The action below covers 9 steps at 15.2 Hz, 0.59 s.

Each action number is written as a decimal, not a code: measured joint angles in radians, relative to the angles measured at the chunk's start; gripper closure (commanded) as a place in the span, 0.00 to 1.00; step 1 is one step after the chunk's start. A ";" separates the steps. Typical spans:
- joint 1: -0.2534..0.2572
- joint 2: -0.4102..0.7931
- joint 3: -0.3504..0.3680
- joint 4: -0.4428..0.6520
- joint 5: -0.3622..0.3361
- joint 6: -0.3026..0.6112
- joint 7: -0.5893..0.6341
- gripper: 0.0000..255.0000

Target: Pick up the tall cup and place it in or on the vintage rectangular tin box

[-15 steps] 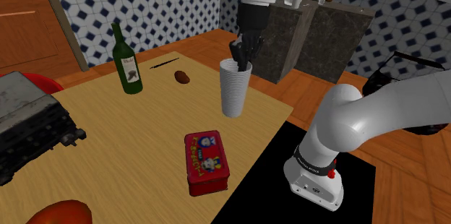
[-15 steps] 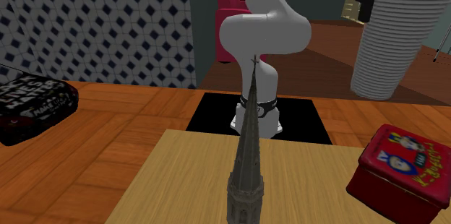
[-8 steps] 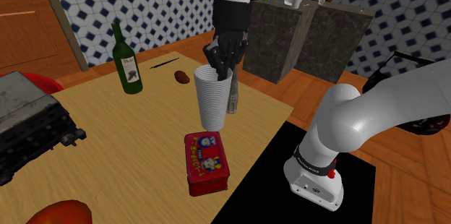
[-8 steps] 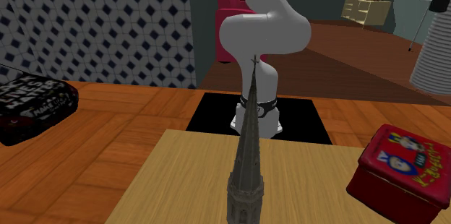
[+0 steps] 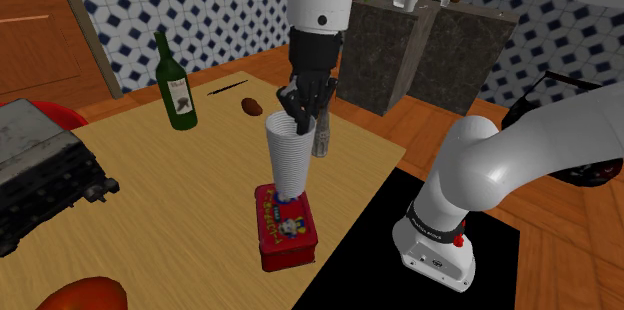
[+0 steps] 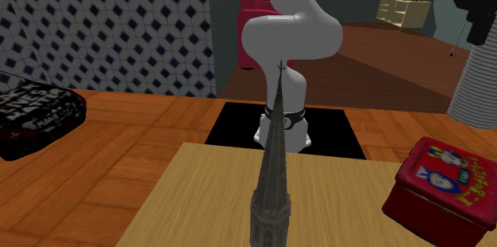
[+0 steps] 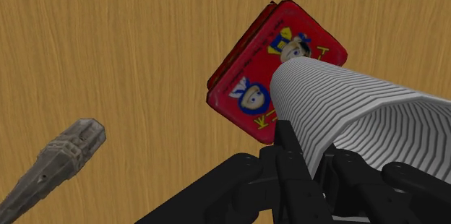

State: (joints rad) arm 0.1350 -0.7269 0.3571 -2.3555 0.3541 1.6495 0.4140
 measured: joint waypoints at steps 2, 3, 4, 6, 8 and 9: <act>0.002 -0.004 0.005 -0.028 0.005 0.024 -0.004 1.00; 0.004 -0.006 0.009 -0.042 0.009 0.037 -0.004 1.00; 0.004 -0.006 0.012 -0.055 0.011 0.050 -0.007 1.00; 0.006 -0.008 0.016 -0.082 0.016 0.074 -0.013 1.00; 0.007 -0.003 0.023 -0.105 0.021 0.102 -0.016 1.00; 0.008 -0.003 0.027 -0.119 0.025 0.116 -0.018 1.00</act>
State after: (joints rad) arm 0.1433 -0.7302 0.3840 -2.4747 0.3788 1.7650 0.3961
